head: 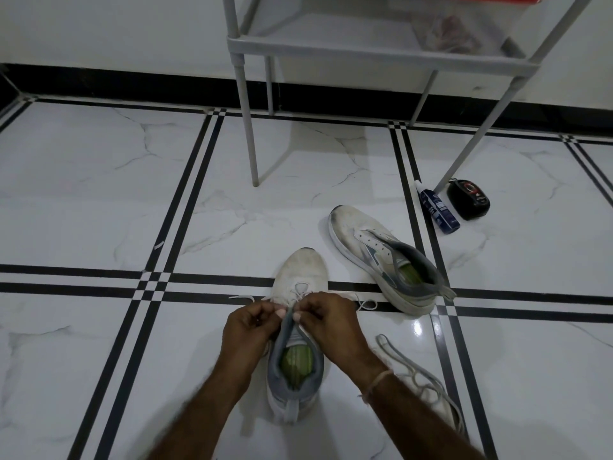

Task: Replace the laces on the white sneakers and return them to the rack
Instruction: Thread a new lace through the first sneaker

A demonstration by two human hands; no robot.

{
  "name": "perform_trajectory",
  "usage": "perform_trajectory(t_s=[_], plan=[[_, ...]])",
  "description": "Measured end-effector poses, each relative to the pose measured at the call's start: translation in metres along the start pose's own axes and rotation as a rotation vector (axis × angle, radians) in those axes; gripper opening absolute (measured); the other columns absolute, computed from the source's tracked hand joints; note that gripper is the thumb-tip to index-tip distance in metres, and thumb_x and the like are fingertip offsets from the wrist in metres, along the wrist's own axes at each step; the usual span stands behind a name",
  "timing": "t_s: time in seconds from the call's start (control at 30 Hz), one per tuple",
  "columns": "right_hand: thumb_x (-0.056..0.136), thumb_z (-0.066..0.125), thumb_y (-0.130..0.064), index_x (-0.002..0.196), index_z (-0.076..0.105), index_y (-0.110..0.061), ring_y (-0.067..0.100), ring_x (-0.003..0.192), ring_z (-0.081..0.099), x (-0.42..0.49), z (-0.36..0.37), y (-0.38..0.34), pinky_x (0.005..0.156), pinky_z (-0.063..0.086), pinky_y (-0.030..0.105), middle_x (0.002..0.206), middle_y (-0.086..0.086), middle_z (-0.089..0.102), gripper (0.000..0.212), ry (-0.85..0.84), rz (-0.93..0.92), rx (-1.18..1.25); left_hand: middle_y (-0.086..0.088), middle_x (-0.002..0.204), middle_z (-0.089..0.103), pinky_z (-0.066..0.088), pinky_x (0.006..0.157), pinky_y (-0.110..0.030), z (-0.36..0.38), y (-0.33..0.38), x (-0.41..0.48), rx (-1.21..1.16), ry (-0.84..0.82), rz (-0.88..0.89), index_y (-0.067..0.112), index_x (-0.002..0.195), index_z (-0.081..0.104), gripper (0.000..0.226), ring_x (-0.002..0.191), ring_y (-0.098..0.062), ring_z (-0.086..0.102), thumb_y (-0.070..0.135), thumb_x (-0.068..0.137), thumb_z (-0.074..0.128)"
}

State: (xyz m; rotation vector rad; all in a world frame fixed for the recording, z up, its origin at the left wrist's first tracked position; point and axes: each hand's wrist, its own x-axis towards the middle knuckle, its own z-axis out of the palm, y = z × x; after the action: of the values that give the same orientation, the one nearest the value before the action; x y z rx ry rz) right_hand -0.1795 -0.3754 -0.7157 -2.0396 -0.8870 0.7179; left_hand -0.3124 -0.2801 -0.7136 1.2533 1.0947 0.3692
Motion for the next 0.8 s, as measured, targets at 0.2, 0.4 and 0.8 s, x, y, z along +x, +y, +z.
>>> perform_trajectory(t_s=[0.2, 0.4, 0.8], plan=[[0.063, 0.083, -0.055, 0.096, 0.058, -0.034, 0.003, 0.096, 0.049, -0.011, -0.011, 0.0, 0.07, 0.042, 0.017, 0.104, -0.013, 0.051, 0.047, 0.088, -0.037, -0.24, -0.003, 0.083, 0.076, 0.057, 0.063, -0.017, 0.004, 0.004, 0.002, 0.064, 0.027, -0.046, 0.013, 0.088, 0.074, 0.015, 0.079, -0.016, 0.071, 0.017, 0.099, 0.064], [0.078, 0.084, -0.042, 0.077, 0.067, -0.028, 0.003, 0.069, 0.064, -0.016, -0.009, -0.001, 0.066, 0.054, 0.023, 0.071, -0.011, 0.067, 0.022, 0.099, 0.04, -0.159, -0.013, 0.091, 0.074, 0.061, 0.08, -0.038, 0.007, 0.007, 0.001, 0.075, 0.052, -0.063, 0.005, 0.093, 0.067, 0.019, 0.087, -0.027, 0.071, 0.015, 0.103, 0.055], [0.083, 0.082, -0.04, 0.073, 0.059, -0.03, 0.002, 0.074, 0.062, -0.014, -0.017, -0.008, 0.064, 0.043, 0.012, 0.078, -0.011, 0.068, 0.027, 0.05, 0.088, -0.186, 0.004, 0.075, 0.063, 0.046, 0.062, -0.029, -0.039, 0.035, 0.023, 0.377, 0.032, 0.315, 0.021, 0.089, 0.062, 0.014, 0.066, -0.015, 0.056, 0.016, 0.101, 0.056]])
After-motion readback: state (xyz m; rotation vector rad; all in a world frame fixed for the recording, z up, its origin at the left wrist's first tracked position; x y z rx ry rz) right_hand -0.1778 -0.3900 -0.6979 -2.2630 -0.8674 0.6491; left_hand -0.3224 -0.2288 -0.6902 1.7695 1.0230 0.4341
